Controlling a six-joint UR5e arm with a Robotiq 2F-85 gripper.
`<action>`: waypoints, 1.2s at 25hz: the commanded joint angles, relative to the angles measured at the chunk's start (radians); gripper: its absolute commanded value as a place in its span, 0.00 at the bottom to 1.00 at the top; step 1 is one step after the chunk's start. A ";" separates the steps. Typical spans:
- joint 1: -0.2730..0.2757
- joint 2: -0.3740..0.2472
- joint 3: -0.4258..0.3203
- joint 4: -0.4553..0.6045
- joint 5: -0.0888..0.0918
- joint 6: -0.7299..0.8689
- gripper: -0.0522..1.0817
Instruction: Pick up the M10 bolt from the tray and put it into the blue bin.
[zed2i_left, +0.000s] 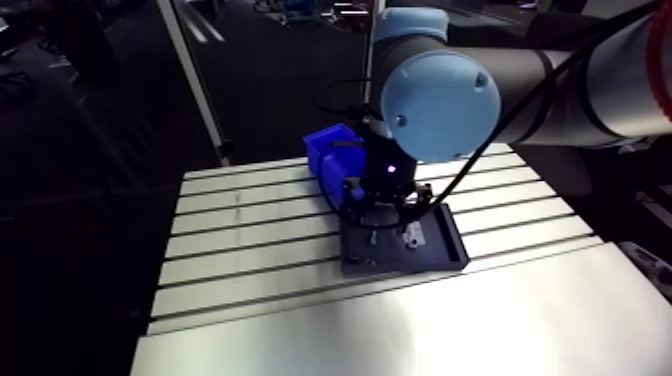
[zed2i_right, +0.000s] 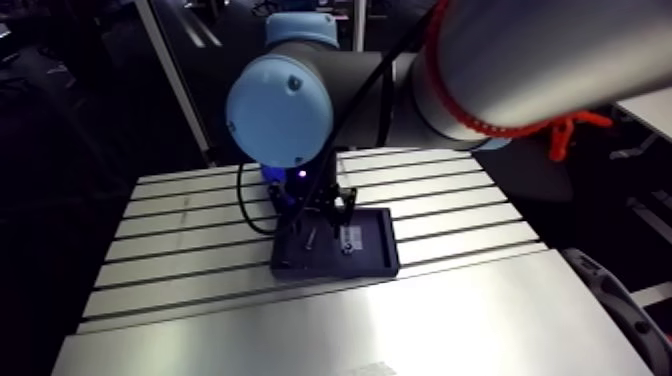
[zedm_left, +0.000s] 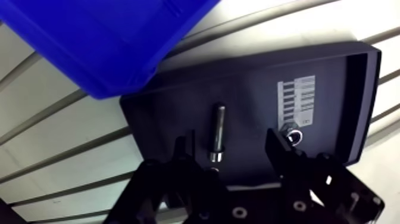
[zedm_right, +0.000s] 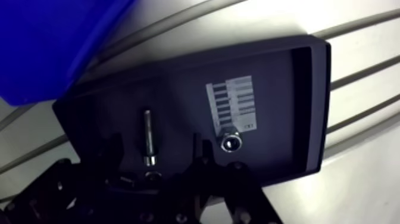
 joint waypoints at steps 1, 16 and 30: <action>0.000 0.001 0.000 0.000 0.000 0.000 0.39; 0.002 0.004 0.010 -0.002 0.000 0.000 0.46; 0.005 0.007 0.011 -0.021 0.000 0.002 0.54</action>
